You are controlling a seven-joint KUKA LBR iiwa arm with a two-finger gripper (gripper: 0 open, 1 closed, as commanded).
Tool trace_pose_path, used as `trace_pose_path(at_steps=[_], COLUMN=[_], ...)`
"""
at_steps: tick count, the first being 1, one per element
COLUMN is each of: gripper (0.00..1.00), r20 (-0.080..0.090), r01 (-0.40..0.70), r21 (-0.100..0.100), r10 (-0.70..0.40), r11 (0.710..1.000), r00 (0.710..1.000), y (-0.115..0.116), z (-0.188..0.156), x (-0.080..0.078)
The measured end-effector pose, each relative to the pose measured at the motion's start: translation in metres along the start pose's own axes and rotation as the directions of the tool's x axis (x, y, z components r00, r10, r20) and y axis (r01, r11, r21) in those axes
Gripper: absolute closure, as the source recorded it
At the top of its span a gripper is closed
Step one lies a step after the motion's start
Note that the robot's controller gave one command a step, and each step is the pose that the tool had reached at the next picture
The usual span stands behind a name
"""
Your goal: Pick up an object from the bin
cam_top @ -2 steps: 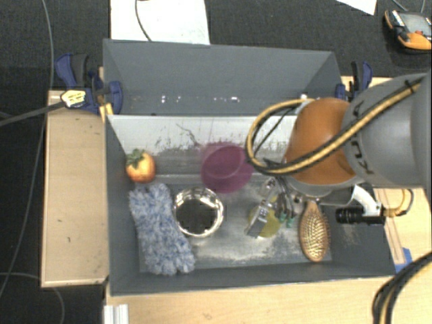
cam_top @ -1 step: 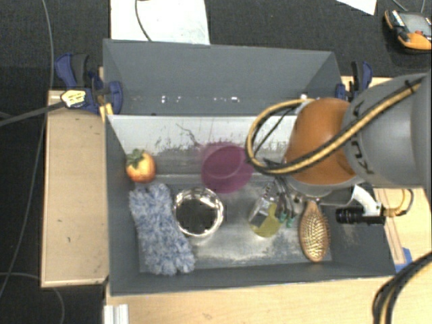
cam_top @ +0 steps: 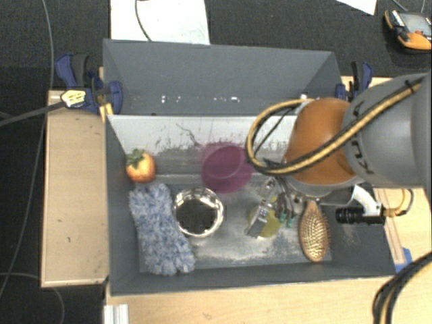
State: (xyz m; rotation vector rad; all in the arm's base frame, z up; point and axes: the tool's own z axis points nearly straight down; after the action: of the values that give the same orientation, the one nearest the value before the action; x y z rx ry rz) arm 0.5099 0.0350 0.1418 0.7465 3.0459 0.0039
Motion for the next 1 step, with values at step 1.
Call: trace_pose_path(at_steps=[1], gripper=[1.00], r20=[0.000], r01=[0.001], r21=[0.000], r10=[-0.001], r11=[1.000], r00=[1.000], y=[0.0000], z=[0.0000], x=[0.0000])
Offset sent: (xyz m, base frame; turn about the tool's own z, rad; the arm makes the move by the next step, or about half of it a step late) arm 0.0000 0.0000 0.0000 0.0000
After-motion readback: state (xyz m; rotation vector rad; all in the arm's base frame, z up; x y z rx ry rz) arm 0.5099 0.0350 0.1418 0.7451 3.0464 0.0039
